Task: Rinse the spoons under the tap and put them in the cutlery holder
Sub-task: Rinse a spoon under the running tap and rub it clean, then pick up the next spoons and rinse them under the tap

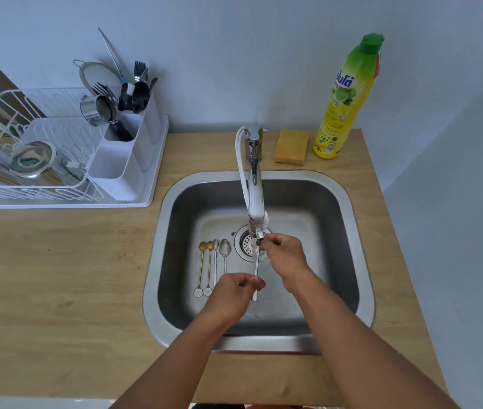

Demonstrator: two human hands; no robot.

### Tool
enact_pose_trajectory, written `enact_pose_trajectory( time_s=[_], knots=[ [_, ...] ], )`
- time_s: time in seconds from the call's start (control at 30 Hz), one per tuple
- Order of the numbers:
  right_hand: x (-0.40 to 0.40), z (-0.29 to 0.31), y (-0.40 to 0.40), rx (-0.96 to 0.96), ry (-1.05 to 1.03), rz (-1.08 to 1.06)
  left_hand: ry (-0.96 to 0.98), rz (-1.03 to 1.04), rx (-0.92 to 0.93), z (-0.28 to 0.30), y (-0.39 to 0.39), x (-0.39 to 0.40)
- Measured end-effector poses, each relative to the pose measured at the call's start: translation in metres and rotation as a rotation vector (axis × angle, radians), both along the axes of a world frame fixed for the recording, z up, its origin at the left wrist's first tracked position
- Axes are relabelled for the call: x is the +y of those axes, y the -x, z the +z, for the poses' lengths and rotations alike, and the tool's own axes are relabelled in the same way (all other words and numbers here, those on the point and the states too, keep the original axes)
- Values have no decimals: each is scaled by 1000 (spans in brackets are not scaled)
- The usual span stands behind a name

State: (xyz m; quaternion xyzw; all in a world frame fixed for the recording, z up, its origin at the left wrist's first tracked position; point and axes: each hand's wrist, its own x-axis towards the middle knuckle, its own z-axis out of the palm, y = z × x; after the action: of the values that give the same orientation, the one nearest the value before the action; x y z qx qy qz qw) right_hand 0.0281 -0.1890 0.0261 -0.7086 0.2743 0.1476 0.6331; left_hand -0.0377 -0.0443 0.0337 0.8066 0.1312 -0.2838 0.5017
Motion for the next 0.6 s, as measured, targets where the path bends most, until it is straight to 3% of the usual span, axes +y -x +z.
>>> enact_pose_trajectory(
  time_s=[0.17,0.37,0.6],
  knots=[
    [-26,-6,-5,6,98,17,-145,-146,55,-9,2,22],
    [-47,-31,0,96,327,145,-370,3,0,-18,-21,43],
    [-50,-53,12,232,450,236,-593,14,21,-35,-34,44]
  ],
)
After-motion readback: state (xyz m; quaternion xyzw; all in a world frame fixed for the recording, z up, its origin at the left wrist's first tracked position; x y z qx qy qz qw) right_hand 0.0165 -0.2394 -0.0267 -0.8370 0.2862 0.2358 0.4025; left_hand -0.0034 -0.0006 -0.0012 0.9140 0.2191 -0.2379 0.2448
